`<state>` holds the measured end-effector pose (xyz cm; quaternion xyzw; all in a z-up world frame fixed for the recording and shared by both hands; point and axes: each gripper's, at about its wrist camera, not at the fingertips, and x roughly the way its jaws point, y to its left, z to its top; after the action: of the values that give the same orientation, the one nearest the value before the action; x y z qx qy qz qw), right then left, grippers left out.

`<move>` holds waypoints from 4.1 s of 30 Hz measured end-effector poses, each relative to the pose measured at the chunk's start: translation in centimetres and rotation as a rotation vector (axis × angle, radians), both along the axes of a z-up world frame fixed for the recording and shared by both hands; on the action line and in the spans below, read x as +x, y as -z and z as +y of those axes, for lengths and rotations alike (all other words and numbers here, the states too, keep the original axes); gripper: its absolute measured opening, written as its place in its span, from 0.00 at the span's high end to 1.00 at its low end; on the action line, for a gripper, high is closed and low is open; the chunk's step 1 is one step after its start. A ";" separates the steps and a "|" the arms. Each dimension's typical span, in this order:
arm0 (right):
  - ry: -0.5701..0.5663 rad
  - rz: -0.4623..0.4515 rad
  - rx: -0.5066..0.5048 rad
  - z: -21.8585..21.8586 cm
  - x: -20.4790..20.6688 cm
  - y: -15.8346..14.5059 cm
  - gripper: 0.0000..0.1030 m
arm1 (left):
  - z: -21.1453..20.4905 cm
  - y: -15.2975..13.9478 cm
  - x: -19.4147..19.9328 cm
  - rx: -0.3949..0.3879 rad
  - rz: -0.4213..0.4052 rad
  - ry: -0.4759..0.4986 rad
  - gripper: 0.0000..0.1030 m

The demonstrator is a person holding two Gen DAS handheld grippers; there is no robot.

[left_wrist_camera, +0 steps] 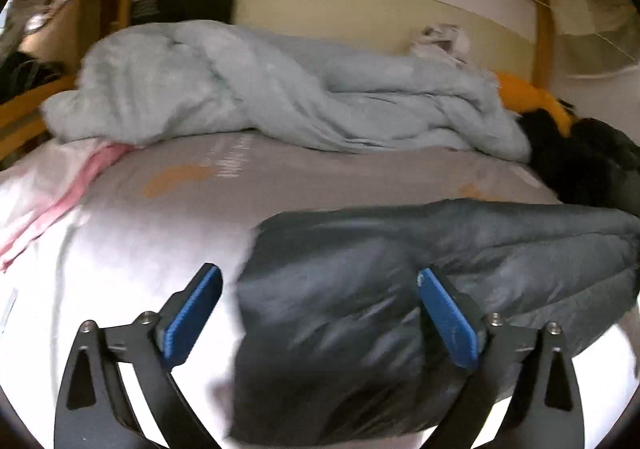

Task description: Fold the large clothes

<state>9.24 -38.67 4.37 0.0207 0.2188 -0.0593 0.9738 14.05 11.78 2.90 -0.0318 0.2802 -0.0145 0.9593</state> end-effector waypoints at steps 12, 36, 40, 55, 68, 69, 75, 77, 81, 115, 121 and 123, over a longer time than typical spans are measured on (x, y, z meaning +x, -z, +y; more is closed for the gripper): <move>-0.115 0.126 0.210 -2.2 1.7 3.1 0.23 | 0.8 1.8 2.6 -0.160 0.182 0.146 0.86; 0.027 0.291 0.203 -2.3 14.2 8.2 0.32 | -1.7 6.5 11.2 0.108 0.187 -0.031 0.61; 0.033 0.262 0.161 -2.5 13.3 7.0 0.29 | -1.1 4.4 8.7 0.145 0.106 -0.063 0.44; -0.106 -0.038 0.200 3.0 3.8 -4.5 0.00 | -10.7 -5.9 -1.2 0.130 -0.130 0.182 0.07; -0.235 0.316 0.079 9.9 9.2 4.9 0.00 | -16.6 2.5 6.0 0.071 0.118 0.196 0.05; -0.239 0.318 0.064 10.0 9.4 5.3 0.00 | -16.6 3.5 6.7 0.087 0.141 0.178 0.05; -0.262 0.326 -0.024 10.6 10.1 5.7 0.00 | -16.4 4.3 6.0 0.071 0.096 0.167 0.18; -0.263 0.306 0.036 9.7 9.9 4.9 0.06 | -16.6 3.5 4.4 0.076 0.047 0.203 0.44; -0.236 0.240 0.105 8.4 9.1 2.6 0.21 | -18.7 1.8 1.1 0.088 -0.025 0.314 0.90; -0.398 0.648 0.187 20.6 17.2 8.4 1.00 | -18.4 8.0 4.7 -0.303 0.291 0.365 0.96; -0.322 0.638 0.202 20.2 21.4 8.6 1.00 | -18.2 8.1 4.7 -0.327 0.291 0.351 0.96; -0.325 0.652 0.224 20.2 23.1 9.1 1.00 | -17.6 8.4 5.0 -0.377 0.301 0.350 0.96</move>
<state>32.30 -18.51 -4.74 0.0722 0.5226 0.1169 0.8414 19.07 -5.82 -5.50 -0.1622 0.4128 -0.2267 0.8671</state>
